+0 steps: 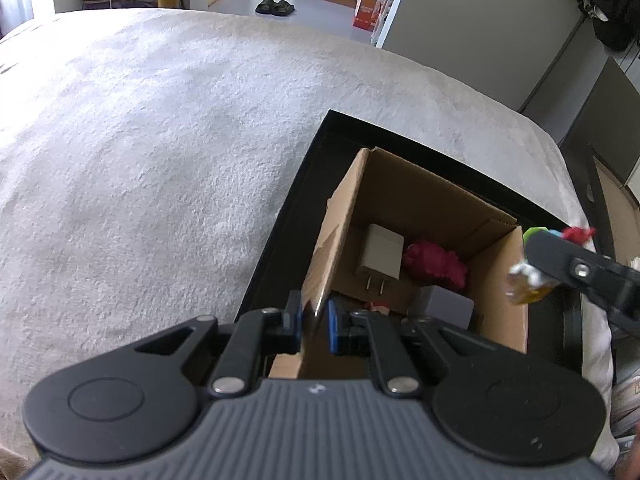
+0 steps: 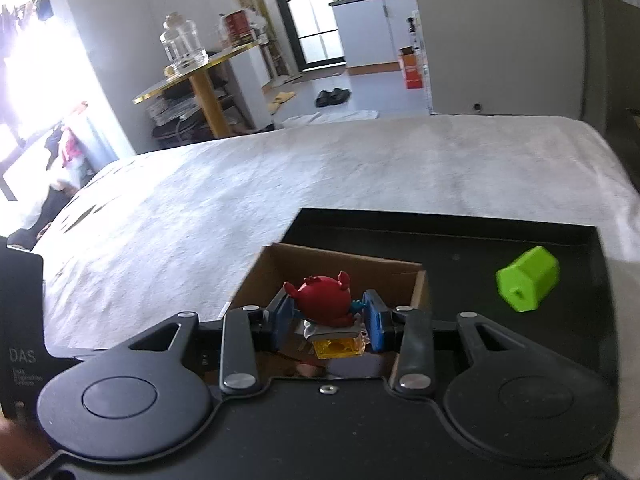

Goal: Organize rigid objects
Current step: 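Lift the figurine with the right gripper and carry it over the box, then open the right gripper to drop the figurine into the box, then move the right gripper back toward the green hexagonal block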

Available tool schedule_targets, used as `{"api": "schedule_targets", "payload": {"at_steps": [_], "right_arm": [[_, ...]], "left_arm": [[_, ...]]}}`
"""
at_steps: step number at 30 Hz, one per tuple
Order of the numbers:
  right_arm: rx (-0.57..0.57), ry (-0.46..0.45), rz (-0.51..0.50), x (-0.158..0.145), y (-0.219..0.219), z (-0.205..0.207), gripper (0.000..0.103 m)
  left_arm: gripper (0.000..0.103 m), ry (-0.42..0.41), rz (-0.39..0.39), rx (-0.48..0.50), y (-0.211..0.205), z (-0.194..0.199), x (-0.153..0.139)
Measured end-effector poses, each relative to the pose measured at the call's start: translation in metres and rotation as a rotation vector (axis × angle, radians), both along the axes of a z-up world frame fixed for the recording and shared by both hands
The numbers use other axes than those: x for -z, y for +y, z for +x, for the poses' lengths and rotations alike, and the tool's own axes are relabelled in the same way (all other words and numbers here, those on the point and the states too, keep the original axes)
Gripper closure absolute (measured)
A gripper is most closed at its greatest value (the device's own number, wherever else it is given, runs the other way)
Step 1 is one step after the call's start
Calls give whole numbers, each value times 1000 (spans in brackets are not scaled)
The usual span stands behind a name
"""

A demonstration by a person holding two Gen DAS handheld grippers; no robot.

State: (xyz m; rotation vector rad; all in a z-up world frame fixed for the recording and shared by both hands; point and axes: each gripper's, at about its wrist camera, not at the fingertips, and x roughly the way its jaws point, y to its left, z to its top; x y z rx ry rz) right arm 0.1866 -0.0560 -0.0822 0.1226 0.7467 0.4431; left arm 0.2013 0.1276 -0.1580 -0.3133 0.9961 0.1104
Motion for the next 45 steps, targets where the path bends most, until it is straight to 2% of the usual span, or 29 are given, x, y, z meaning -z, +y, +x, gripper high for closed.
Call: {"api": "schedule_targets", "payload": {"at_steps": [15, 17, 22, 32, 40, 45], "right_arm": [[-52, 102, 64, 23, 45, 15, 64], [-51, 115, 75, 24, 47, 17, 61], [-57, 110, 83, 23, 48, 15, 59], [21, 95, 67, 16, 11, 2, 53], [85, 72, 30, 15, -18, -12, 40], [109, 68, 17, 14, -34, -18, 35]], "left_arm": [[90, 22, -30, 20, 7, -2, 5], [90, 29, -34, 22, 7, -2, 6], [88, 42, -41, 21, 8, -3, 8], [88, 54, -42, 9, 9, -6, 6], [88, 61, -42, 1, 9, -5, 6], [88, 64, -33, -2, 7, -5, 6]]}}
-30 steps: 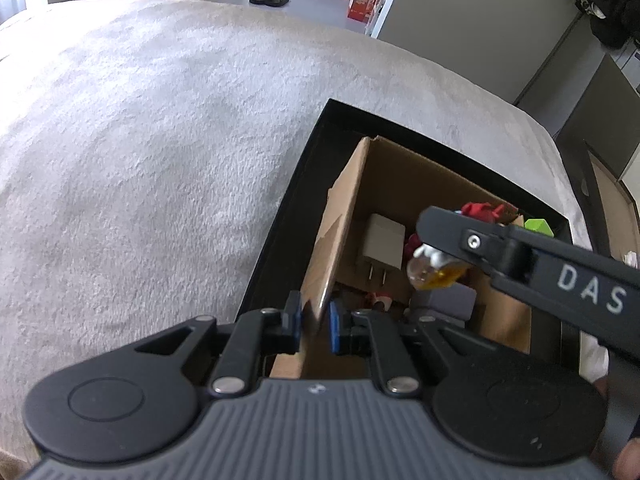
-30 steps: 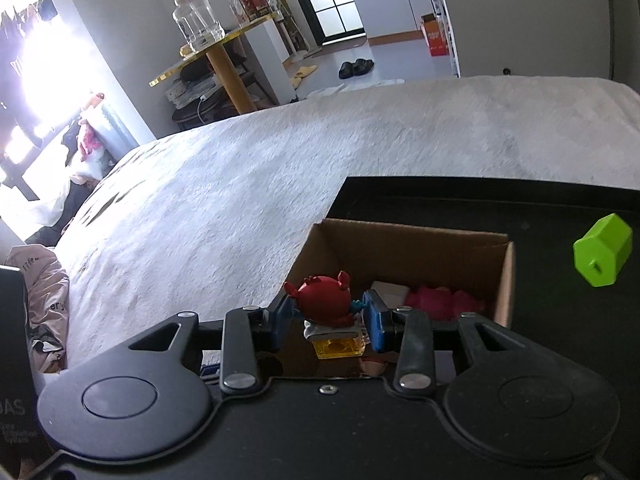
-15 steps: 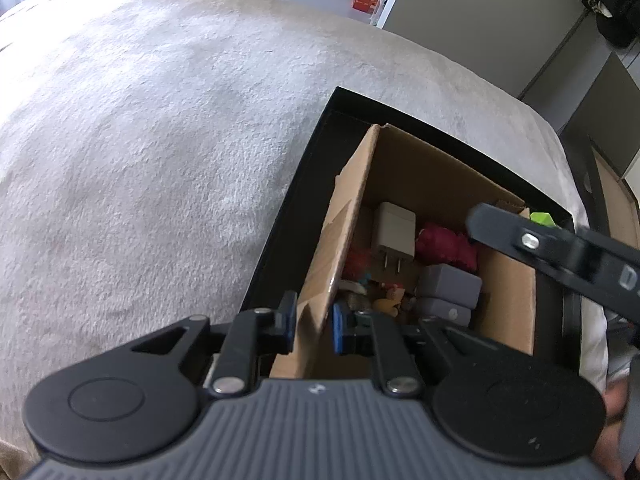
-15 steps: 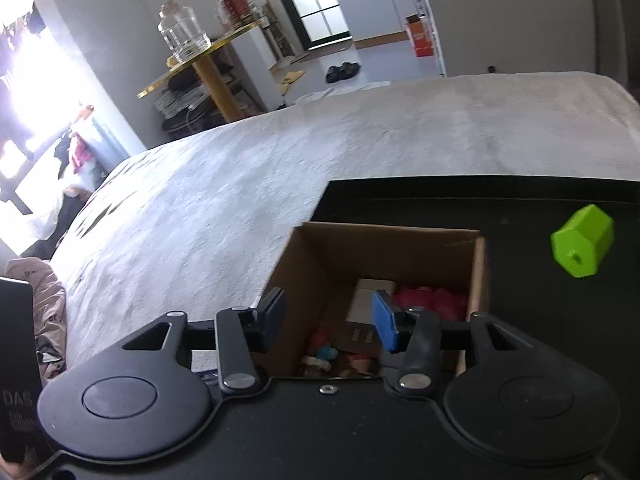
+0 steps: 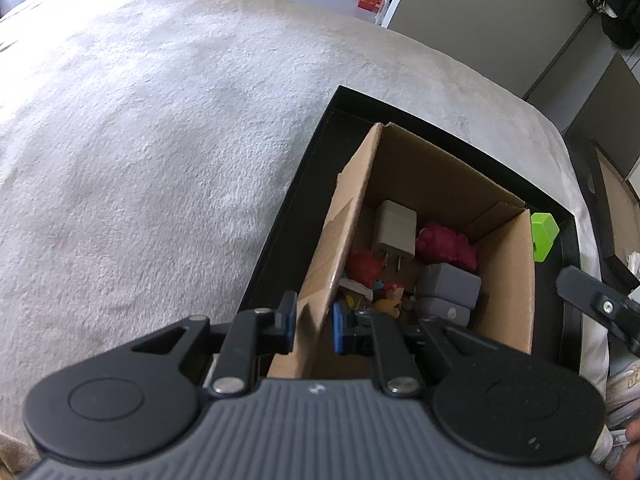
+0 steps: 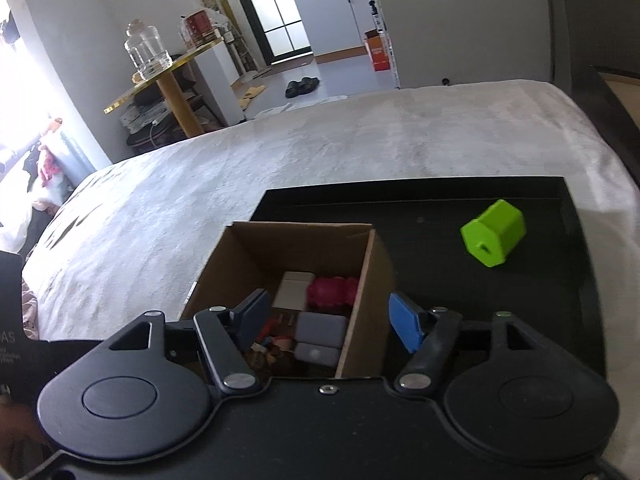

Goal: Organize rigid objects
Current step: 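Move the right gripper back toward the green hexagonal block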

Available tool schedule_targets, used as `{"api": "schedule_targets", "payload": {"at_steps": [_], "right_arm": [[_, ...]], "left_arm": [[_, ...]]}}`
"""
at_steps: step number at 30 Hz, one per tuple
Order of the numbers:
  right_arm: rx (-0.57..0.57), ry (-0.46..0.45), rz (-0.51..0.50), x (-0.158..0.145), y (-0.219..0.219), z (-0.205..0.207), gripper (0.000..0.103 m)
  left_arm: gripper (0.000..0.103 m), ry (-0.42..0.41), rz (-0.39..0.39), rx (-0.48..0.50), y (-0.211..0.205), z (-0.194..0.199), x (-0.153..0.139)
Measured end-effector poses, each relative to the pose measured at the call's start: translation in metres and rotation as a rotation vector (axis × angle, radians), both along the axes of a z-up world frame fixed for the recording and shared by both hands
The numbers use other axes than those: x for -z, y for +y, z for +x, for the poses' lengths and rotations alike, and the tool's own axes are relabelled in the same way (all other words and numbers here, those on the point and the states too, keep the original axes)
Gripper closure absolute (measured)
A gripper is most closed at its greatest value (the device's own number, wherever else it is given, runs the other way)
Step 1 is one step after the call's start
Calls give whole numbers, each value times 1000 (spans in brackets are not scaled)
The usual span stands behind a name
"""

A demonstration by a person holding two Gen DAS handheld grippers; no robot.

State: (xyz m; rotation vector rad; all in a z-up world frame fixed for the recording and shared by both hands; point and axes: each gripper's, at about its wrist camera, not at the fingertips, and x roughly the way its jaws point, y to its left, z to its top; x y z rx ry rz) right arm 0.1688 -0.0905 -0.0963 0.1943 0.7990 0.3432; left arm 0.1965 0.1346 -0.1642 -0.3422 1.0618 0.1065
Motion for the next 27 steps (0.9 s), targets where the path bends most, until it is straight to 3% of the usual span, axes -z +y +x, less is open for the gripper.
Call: {"api": "schedule_targets", "payload": {"at_steps": [3, 10, 27], "right_arm": [[15, -2, -14, 1, -9, -3, 24], [59, 4, -52, 8, -30, -10, 14], [125, 43, -87, 30, -64, -11, 11]], "left_arm": [[88, 2, 12, -3, -2, 0, 0], [88, 15, 35, -9, -6, 2, 1], [88, 40, 45, -32, -6, 8, 6]]}}
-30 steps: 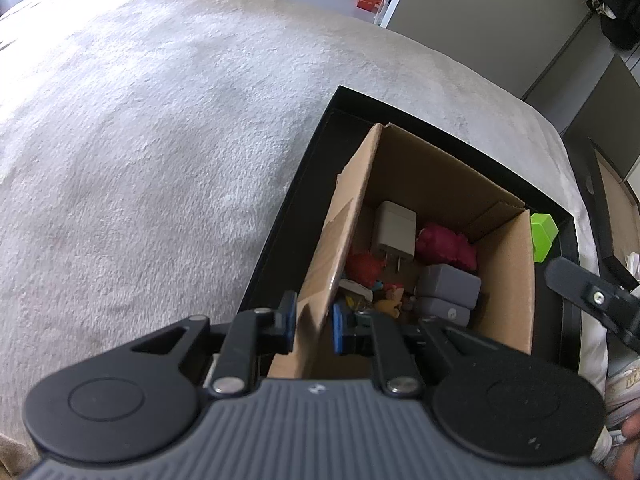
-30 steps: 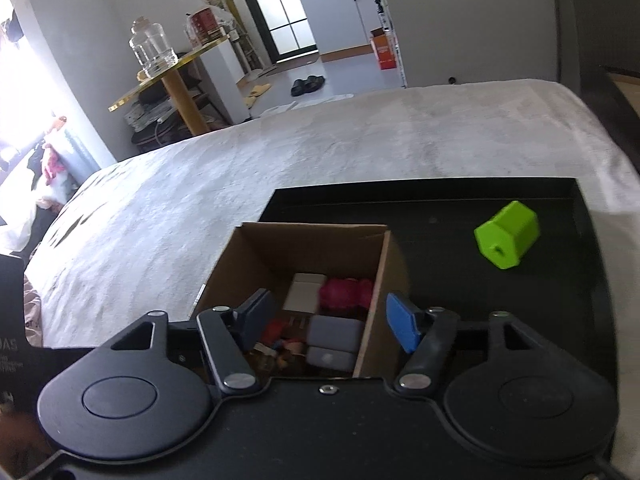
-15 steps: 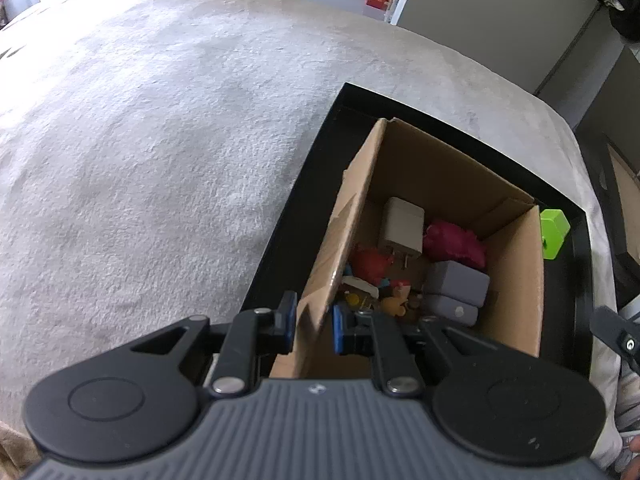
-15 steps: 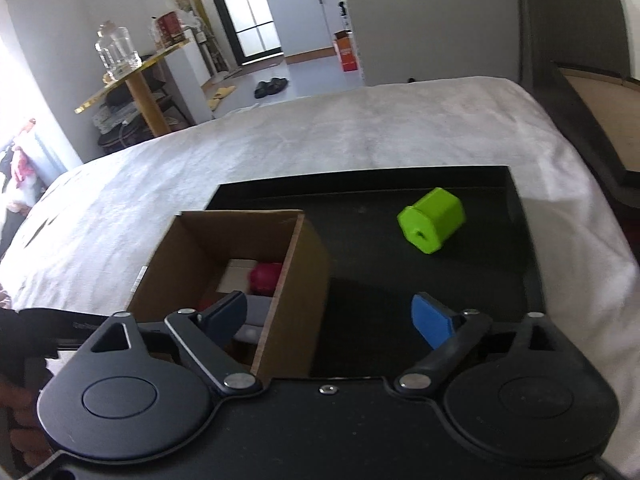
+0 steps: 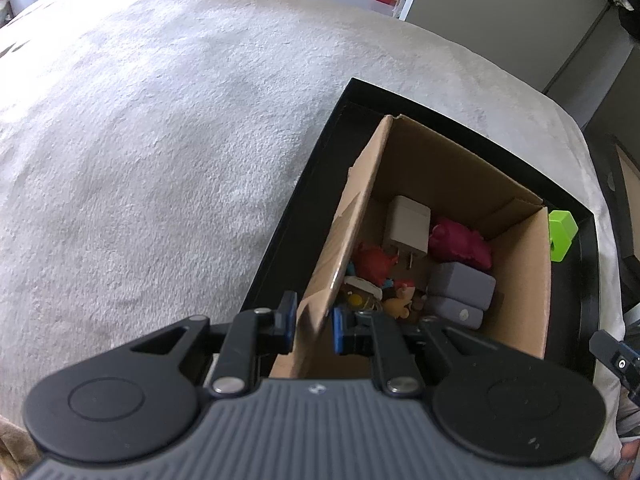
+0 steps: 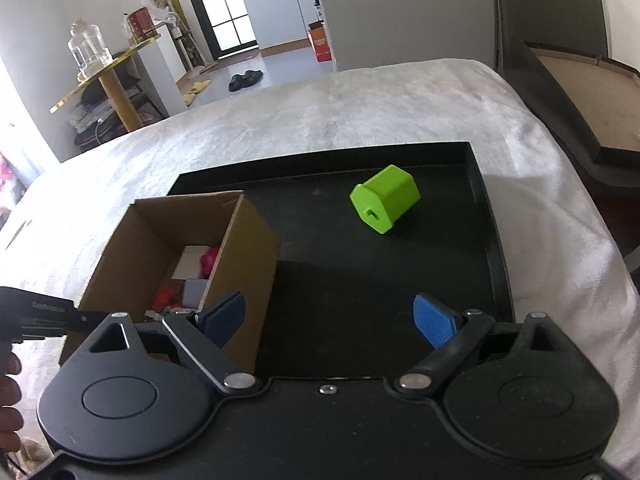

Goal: Organize rigid objects
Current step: 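Move the right gripper back toward the green hexagonal block, then lower and close the right gripper on the green hexagonal block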

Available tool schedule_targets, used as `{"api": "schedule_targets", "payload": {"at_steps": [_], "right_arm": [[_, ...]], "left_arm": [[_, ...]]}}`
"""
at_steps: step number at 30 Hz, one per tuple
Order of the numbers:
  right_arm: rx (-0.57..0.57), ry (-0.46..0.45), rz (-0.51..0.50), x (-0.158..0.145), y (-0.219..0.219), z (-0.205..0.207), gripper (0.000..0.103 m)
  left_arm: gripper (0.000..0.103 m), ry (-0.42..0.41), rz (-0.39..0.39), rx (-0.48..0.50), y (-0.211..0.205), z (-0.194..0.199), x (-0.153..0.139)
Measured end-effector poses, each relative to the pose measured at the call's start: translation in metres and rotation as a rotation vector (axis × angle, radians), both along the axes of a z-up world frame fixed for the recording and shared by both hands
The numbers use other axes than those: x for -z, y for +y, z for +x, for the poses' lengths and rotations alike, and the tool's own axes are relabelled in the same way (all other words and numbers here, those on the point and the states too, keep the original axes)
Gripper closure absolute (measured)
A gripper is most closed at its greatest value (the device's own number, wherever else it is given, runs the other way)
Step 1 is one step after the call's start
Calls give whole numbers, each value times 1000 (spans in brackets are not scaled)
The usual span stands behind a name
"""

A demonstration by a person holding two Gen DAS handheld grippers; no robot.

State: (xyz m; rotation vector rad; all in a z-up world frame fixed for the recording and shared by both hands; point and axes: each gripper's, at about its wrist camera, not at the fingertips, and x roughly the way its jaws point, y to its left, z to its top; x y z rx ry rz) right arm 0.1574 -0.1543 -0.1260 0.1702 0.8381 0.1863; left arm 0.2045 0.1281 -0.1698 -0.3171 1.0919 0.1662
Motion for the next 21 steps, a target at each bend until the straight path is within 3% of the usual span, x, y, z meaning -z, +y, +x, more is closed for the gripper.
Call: {"api": "schedule_targets", "payload": {"at_steps": [4, 21], "right_arm": [[25, 3, -4, 6, -8, 3, 5], [49, -60, -3, 21, -25, 50, 5]], "left_arm": [[88, 3, 4, -4, -1, 1, 0], [88, 10, 37, -15, -6, 6, -1]]}}
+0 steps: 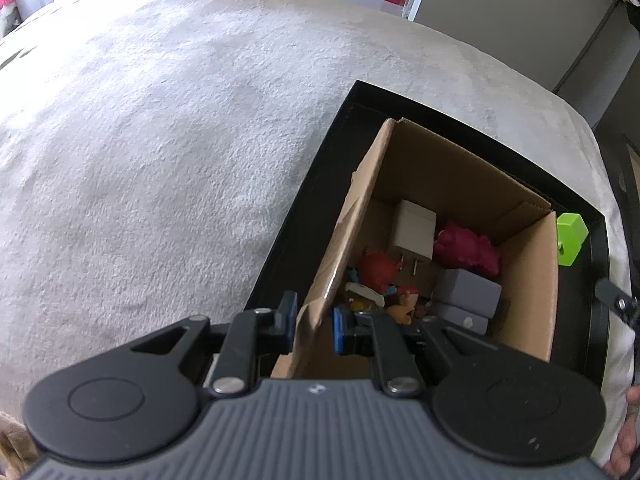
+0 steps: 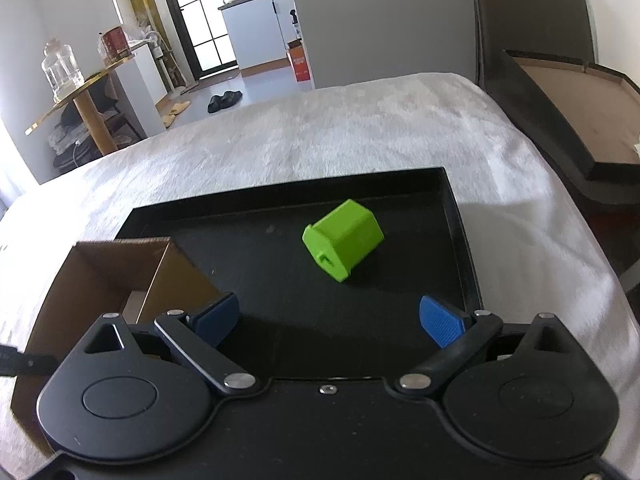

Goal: Organize rigid objects
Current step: 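Lower and close the right gripper on the green hexagonal block, then lift the green block with the right gripper and carry it over the box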

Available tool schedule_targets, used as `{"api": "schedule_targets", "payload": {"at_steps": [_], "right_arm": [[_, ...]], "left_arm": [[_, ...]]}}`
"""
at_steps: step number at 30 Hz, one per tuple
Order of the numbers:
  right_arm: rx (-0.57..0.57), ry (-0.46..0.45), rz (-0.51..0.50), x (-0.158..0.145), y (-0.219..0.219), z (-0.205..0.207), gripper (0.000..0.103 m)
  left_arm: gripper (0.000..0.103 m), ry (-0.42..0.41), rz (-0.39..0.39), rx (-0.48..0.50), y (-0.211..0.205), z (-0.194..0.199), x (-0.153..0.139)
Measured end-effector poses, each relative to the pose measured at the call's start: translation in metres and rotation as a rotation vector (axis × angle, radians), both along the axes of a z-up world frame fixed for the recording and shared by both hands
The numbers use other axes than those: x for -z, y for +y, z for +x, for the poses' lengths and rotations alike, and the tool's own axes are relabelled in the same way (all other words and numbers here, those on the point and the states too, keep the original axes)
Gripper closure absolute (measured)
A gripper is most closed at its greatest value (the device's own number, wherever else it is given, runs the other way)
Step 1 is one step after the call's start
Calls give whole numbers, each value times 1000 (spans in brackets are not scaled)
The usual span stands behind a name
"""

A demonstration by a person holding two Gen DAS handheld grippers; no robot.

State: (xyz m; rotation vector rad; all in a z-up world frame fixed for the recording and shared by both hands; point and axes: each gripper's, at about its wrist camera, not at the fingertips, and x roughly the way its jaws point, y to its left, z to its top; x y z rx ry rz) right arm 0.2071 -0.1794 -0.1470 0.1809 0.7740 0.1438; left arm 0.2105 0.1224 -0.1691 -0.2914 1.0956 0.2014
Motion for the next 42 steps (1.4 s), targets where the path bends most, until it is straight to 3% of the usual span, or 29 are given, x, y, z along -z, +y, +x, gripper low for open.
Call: {"api": "schedule_targets", "payload": {"at_steps": [17, 33, 36, 38, 39, 42], "right_arm": [[9, 26, -84, 33, -10, 65, 8], [-32, 24, -89, 50, -5, 102, 10], [-45, 19, -83, 51, -5, 106, 18], [-65, 21, -75, 52, -4, 108, 33], [-77, 24, -65, 52, -4, 108, 48], [-66, 23, -52, 48, -6, 101, 50]], "left_arm": [[88, 13, 15, -3, -1, 6, 0], [88, 20, 14, -4, 0, 9, 3], [88, 22, 13, -5, 0, 9, 3], [88, 22, 11, -6, 1, 9, 4], [88, 22, 11, -6, 1, 10, 4], [88, 24, 13, -7, 1, 10, 4]]}}
